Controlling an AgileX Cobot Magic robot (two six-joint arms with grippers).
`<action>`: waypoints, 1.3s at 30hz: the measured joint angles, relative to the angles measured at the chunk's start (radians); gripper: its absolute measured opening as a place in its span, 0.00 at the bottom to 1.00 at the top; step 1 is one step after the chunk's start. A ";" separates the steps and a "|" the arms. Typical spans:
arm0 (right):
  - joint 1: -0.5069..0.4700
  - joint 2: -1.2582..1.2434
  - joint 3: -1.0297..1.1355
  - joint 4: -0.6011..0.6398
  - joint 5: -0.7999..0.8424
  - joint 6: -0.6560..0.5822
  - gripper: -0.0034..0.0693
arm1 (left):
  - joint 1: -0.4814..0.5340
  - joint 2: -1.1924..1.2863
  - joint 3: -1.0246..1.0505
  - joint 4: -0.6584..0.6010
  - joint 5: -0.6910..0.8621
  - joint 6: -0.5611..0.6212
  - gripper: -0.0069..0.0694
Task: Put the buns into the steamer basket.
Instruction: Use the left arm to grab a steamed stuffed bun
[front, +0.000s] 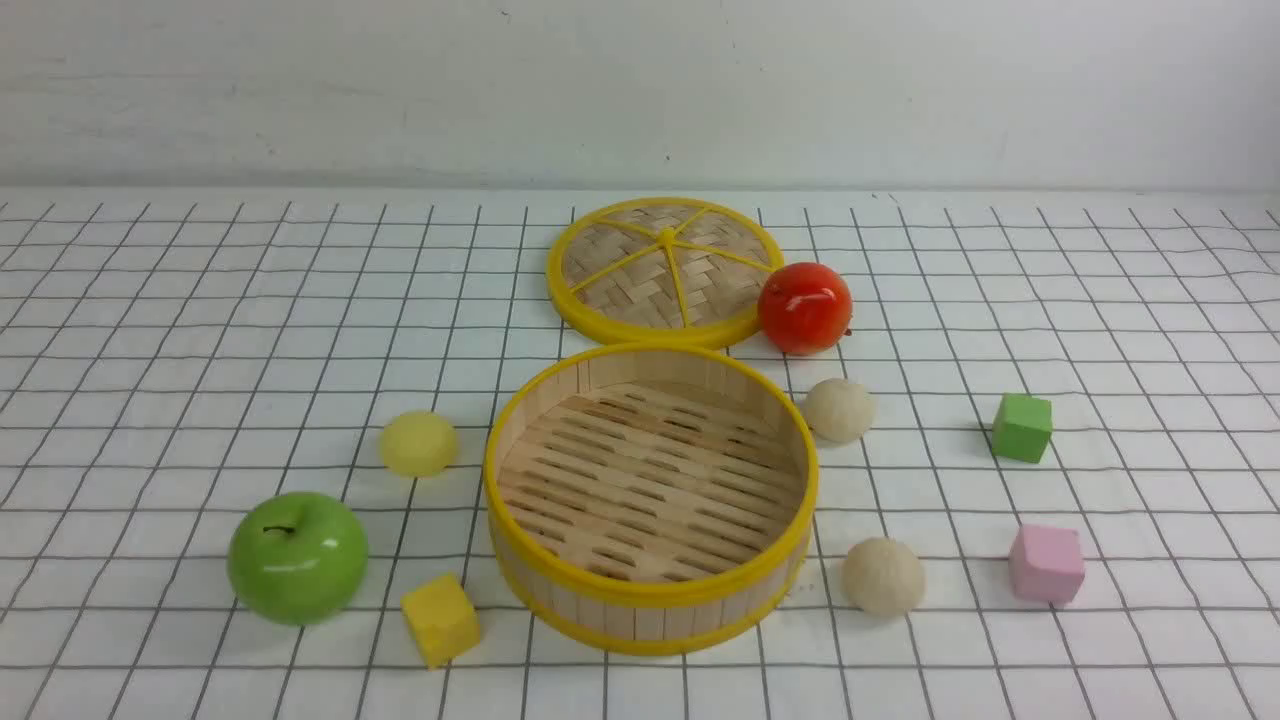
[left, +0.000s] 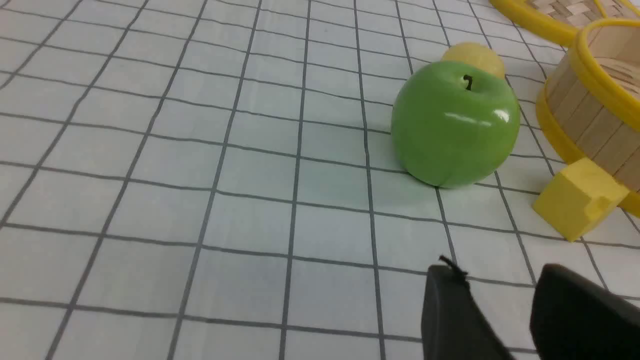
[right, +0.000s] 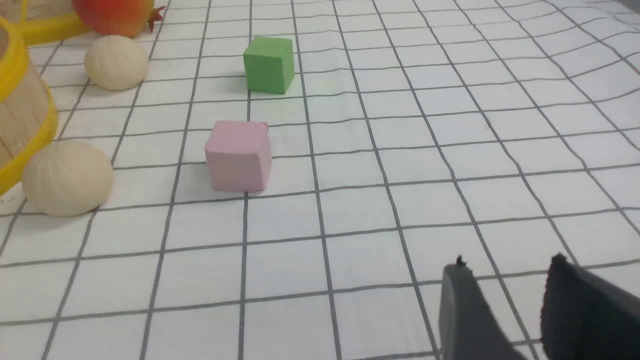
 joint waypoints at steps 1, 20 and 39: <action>0.000 0.000 0.000 0.000 0.000 0.000 0.38 | 0.000 0.000 0.000 0.000 0.000 0.000 0.40; 0.000 0.000 0.000 0.000 0.000 0.000 0.38 | 0.000 0.000 0.000 0.000 0.000 0.000 0.40; 0.000 0.000 0.000 0.000 0.000 0.000 0.38 | 0.001 0.000 0.000 -0.113 -0.354 -0.153 0.40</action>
